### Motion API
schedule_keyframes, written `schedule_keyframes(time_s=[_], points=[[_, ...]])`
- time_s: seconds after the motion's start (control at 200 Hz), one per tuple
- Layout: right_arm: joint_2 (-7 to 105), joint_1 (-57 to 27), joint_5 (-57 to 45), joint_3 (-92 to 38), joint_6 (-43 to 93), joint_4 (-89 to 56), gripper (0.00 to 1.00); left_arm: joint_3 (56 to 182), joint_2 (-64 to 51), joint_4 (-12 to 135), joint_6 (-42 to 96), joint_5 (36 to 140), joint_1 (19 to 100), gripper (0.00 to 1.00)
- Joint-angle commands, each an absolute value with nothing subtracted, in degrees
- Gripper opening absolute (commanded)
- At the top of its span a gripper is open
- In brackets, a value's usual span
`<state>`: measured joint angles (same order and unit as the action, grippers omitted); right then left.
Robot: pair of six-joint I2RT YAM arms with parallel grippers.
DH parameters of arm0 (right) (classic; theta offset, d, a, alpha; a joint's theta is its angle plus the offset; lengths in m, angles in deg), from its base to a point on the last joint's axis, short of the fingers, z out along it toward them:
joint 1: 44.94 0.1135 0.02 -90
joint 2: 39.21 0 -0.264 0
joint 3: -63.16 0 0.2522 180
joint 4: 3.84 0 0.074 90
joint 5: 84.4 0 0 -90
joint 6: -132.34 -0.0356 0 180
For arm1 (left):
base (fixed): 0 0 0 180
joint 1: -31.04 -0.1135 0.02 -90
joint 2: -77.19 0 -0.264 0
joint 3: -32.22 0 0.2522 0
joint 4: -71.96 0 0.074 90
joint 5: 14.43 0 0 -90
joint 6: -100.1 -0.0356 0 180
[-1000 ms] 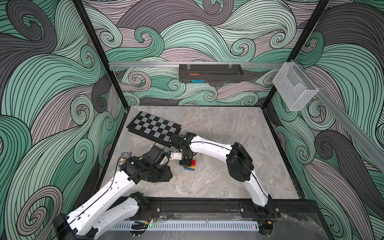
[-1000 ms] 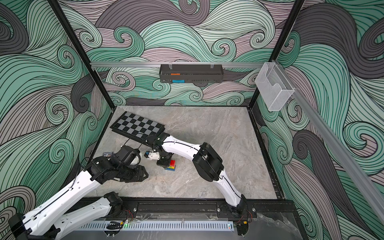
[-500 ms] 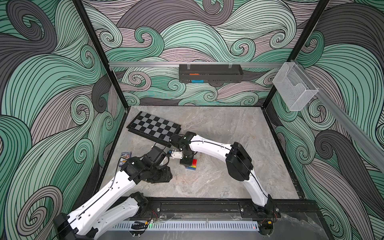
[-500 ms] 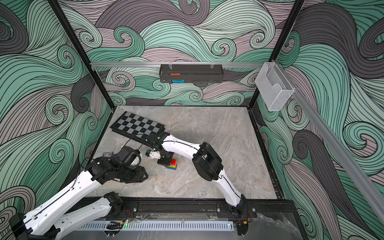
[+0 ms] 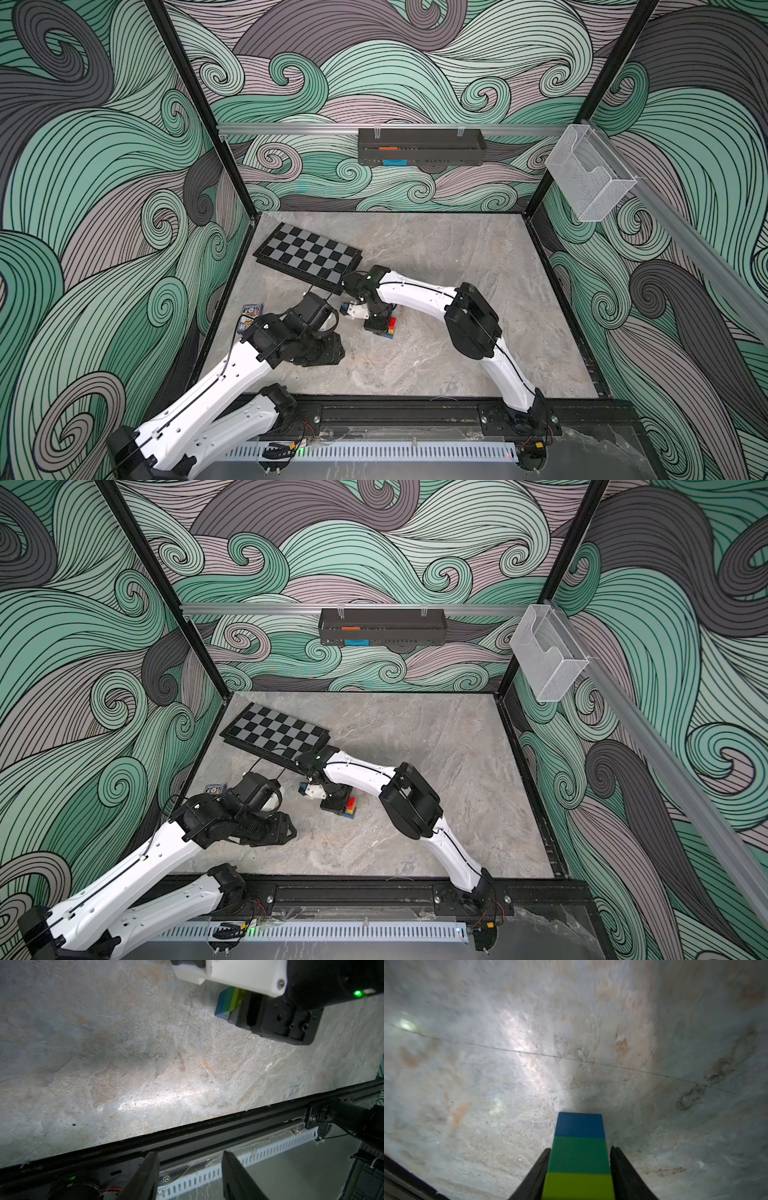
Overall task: Assemble the number 5 with lego
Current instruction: Assemble the lego brick with the lego brick, then pick up the lego brick from the lego brick.
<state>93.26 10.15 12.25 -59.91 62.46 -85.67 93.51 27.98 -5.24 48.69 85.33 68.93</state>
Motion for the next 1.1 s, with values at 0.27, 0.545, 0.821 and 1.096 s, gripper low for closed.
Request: schedule_keyframes(time_s=[0.27,0.545,0.821,1.096], points=[[89.01,9.70,14.71,-62.35,61.33,-87.39,0.56,93.25,28.66,-6.03,48.67,86.52,68.57,0.52],[86.33,9.53,14.63,-63.10,60.60,-87.69,0.60,93.09,28.59,-5.96,48.69,86.56,68.56,0.53],[80.59,8.79,13.82,-61.19,57.73,-87.66,0.61,93.23,28.00,-5.62,48.68,86.17,68.60,0.52],[72.98,7.09,10.67,-52.23,53.40,-84.01,0.61,94.09,25.33,-4.35,48.37,85.77,68.55,0.53]])
